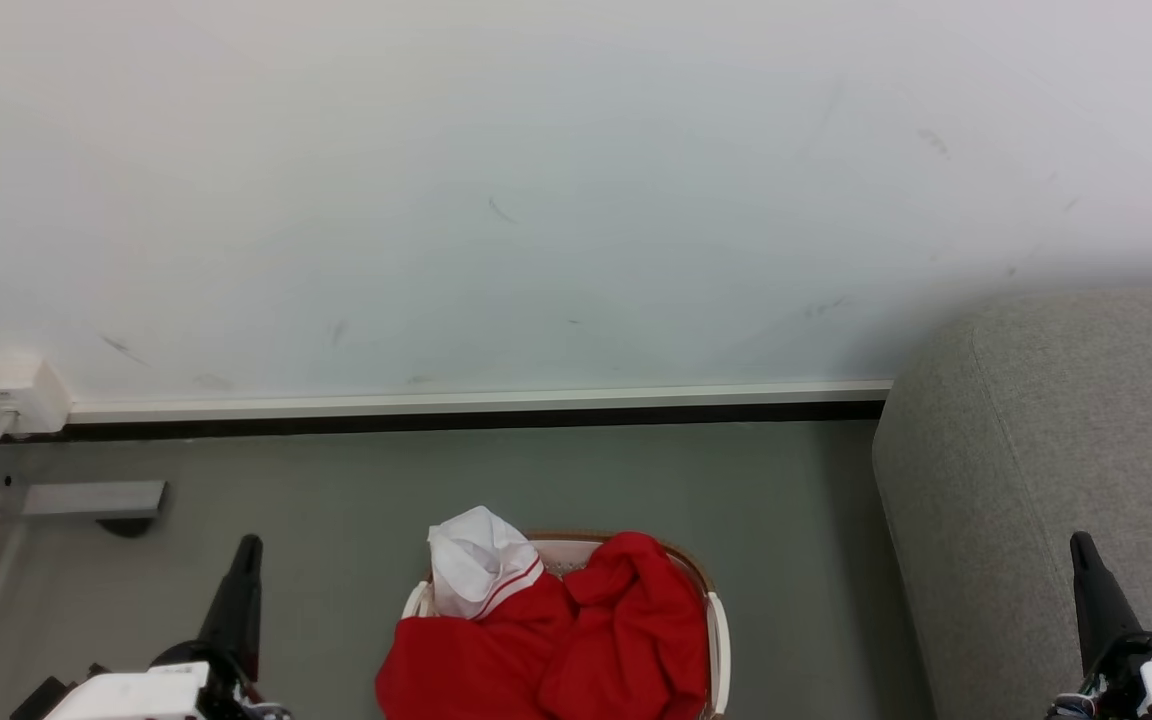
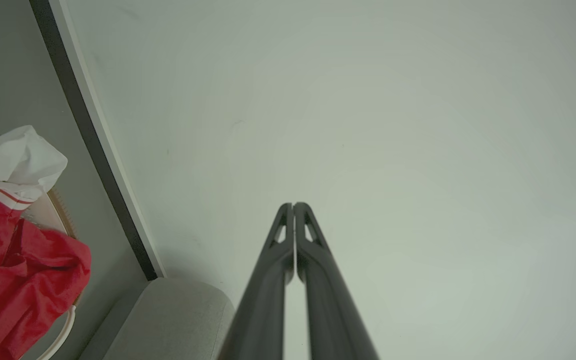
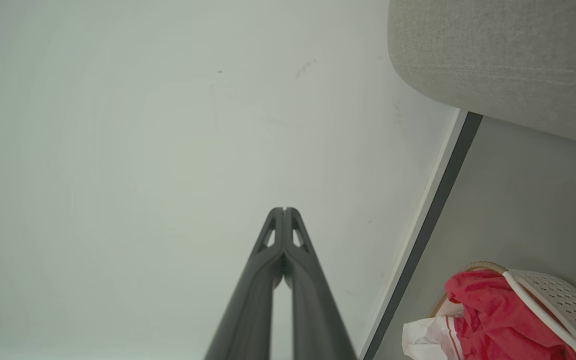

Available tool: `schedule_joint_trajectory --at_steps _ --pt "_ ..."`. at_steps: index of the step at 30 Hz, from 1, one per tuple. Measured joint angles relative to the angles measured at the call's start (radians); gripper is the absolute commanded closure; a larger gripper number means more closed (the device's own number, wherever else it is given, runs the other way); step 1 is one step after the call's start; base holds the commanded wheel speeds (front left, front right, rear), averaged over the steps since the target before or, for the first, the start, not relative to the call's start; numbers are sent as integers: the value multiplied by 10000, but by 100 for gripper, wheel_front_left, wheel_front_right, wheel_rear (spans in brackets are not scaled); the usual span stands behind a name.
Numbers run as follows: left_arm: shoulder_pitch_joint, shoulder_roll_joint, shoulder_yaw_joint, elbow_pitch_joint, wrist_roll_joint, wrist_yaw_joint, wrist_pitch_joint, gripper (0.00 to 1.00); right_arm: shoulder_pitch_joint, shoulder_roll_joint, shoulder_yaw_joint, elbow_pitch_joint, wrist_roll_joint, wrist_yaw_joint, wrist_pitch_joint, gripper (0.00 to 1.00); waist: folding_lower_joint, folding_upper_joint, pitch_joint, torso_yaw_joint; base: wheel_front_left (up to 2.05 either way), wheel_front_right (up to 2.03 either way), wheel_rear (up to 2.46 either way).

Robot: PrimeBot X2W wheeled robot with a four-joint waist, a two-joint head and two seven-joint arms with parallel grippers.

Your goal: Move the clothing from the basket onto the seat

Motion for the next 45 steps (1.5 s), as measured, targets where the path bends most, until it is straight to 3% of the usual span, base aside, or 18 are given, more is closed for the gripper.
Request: schedule_joint_trajectory --at_steps 45 --pt "0 0 0 0 0 0 0 100 0 0 0 0 0 0 0 100 1 0 0 0 0 0 0"
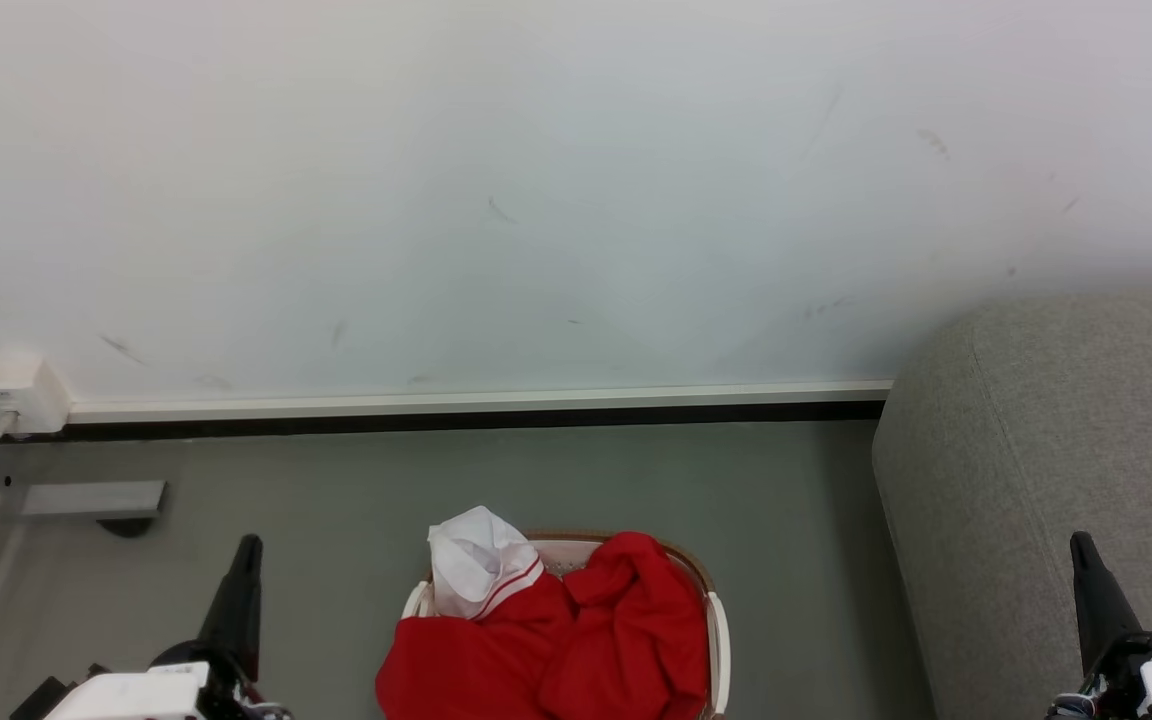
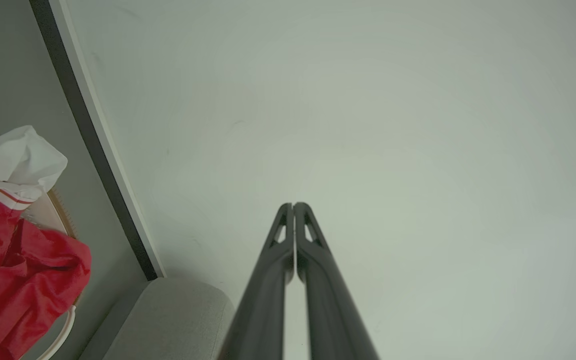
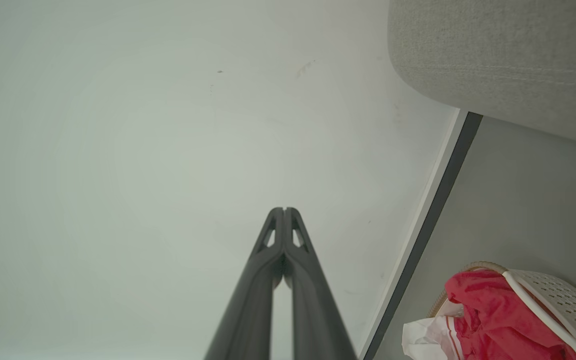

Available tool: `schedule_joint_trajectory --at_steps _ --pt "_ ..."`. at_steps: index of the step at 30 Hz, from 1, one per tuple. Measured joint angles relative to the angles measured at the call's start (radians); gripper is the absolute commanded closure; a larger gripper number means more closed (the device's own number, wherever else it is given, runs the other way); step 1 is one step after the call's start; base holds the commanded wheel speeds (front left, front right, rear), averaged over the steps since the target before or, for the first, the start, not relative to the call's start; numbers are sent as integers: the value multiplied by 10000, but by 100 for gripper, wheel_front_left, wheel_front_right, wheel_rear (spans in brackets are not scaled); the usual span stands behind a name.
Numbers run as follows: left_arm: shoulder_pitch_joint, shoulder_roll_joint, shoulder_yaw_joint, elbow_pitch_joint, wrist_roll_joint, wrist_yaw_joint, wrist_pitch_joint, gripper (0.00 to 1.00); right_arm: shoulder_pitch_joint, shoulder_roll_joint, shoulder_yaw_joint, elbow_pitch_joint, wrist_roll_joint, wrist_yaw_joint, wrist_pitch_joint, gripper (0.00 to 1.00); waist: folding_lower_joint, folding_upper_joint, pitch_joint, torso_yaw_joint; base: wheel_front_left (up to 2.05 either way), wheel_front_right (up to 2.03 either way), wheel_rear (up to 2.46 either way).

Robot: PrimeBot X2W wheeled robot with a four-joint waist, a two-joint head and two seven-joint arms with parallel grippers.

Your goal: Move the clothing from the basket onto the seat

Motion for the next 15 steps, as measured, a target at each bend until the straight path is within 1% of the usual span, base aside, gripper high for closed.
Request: schedule_joint_trajectory --at_steps 15 --pt "0 0 0 0 0 0 0 100 -1 -2 0 0 0 0 2 100 0 0 0 0 0 0 0"
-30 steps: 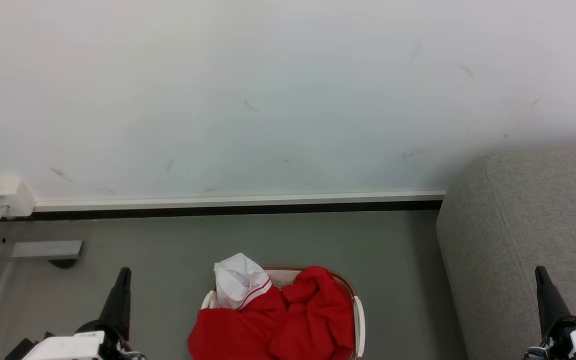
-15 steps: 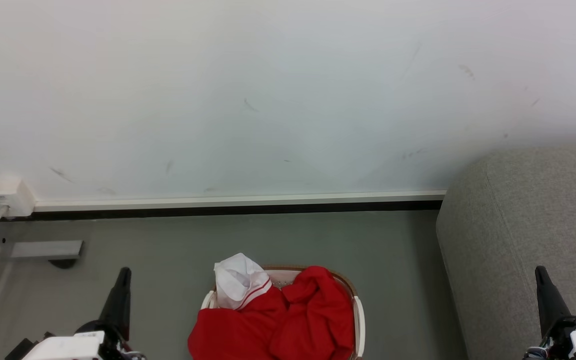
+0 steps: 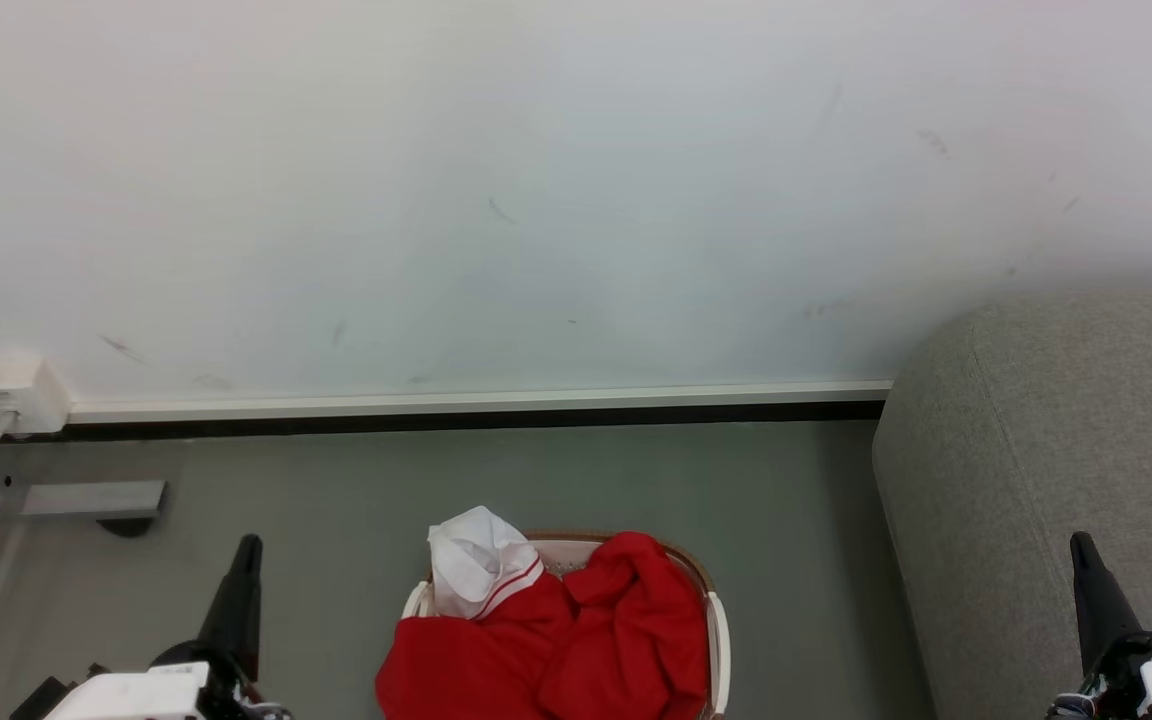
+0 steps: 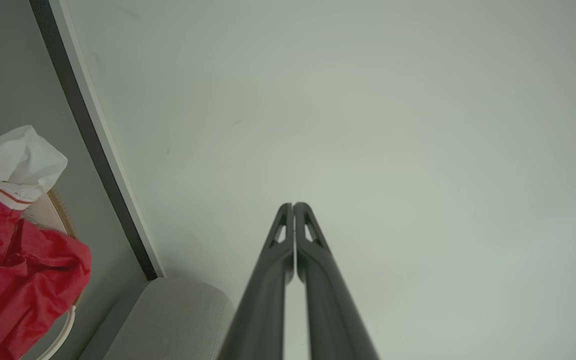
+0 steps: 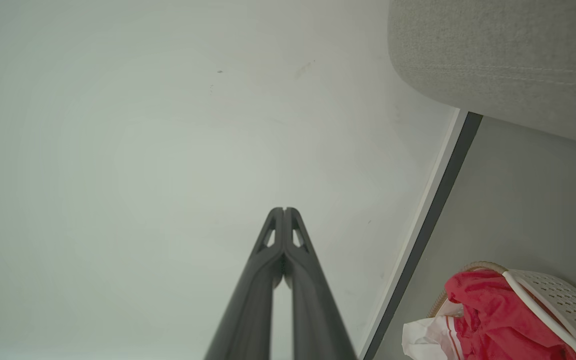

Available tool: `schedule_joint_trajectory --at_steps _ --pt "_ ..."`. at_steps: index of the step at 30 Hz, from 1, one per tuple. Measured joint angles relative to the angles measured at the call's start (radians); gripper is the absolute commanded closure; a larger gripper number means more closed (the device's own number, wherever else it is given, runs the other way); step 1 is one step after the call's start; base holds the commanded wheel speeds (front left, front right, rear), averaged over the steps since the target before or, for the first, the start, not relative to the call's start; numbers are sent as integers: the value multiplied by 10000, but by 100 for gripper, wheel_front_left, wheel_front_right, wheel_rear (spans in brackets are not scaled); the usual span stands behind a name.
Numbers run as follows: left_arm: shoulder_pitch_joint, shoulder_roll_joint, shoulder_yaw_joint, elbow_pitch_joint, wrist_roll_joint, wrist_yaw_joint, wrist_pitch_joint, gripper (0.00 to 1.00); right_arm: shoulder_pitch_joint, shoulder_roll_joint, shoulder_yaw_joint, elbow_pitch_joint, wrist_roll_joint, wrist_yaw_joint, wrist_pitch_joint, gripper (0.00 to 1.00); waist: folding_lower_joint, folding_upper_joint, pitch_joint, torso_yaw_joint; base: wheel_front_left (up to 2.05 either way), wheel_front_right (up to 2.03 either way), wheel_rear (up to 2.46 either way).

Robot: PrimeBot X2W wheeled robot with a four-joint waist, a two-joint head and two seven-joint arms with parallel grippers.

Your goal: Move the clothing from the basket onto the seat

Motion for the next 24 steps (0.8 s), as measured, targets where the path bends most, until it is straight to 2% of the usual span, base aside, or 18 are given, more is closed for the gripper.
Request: schedule_joint_trajectory --at_steps 24 --pt "0 0 0 0 0 0 0 100 0 0 0 0 0 0 -2 100 0 0 0 0 0 0 0"
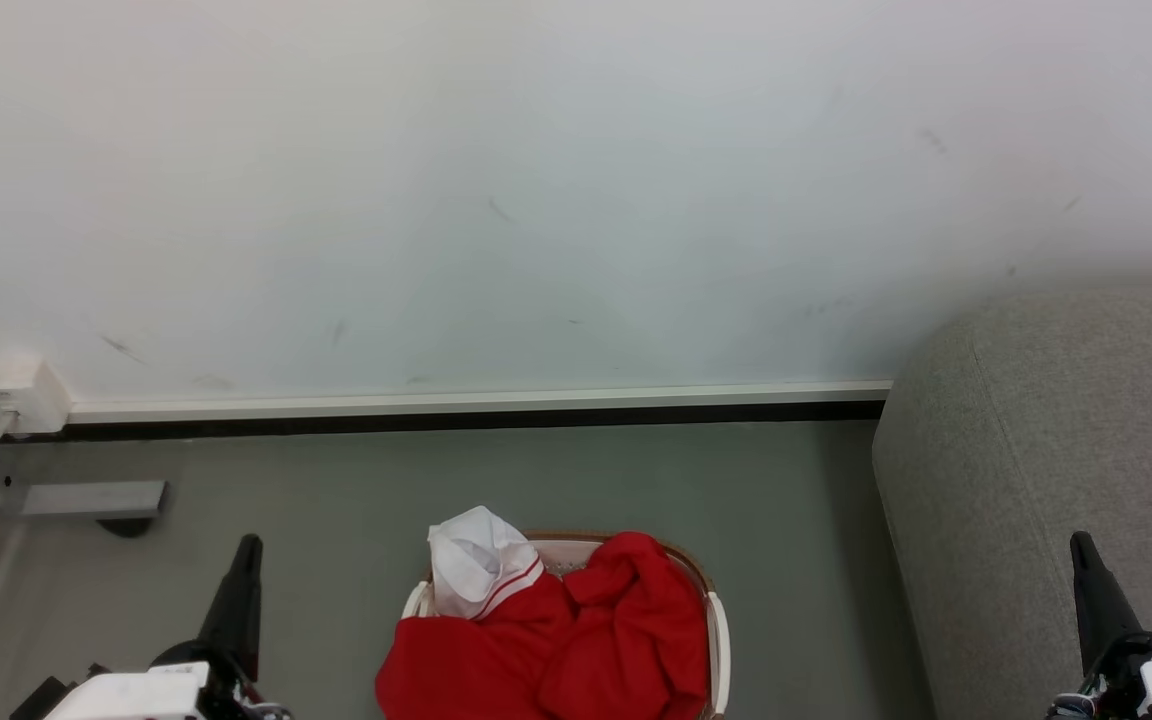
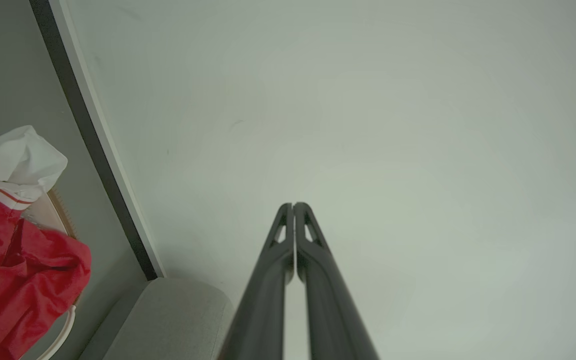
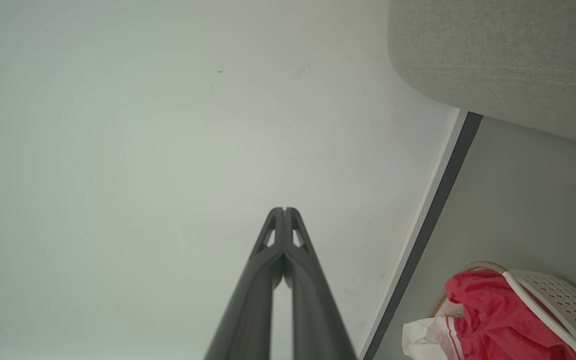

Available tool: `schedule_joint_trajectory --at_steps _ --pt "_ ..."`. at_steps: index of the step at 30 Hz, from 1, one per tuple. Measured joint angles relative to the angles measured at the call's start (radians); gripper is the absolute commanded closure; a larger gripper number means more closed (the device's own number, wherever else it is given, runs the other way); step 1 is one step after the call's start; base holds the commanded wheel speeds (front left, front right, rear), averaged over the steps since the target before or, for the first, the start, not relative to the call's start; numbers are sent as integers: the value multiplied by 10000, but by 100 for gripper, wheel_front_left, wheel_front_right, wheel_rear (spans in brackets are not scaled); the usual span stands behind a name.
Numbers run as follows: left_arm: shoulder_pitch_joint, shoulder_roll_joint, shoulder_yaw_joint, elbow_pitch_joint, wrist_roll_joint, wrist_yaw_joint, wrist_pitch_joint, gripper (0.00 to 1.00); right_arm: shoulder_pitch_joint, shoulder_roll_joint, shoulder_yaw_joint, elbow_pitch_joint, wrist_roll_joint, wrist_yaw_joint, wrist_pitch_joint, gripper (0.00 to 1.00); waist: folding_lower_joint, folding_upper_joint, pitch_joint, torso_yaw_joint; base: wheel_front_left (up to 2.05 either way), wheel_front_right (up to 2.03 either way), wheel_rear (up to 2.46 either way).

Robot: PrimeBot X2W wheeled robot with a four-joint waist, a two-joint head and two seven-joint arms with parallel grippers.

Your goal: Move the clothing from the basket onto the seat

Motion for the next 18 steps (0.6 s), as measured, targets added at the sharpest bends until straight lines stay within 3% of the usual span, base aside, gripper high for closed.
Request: schedule_joint_trajectory --at_steps 18 --pt "0 0 0 0 0 0 0 100 0 0 0 0 0 0 0 100 0 0 0 0 0 0 0"
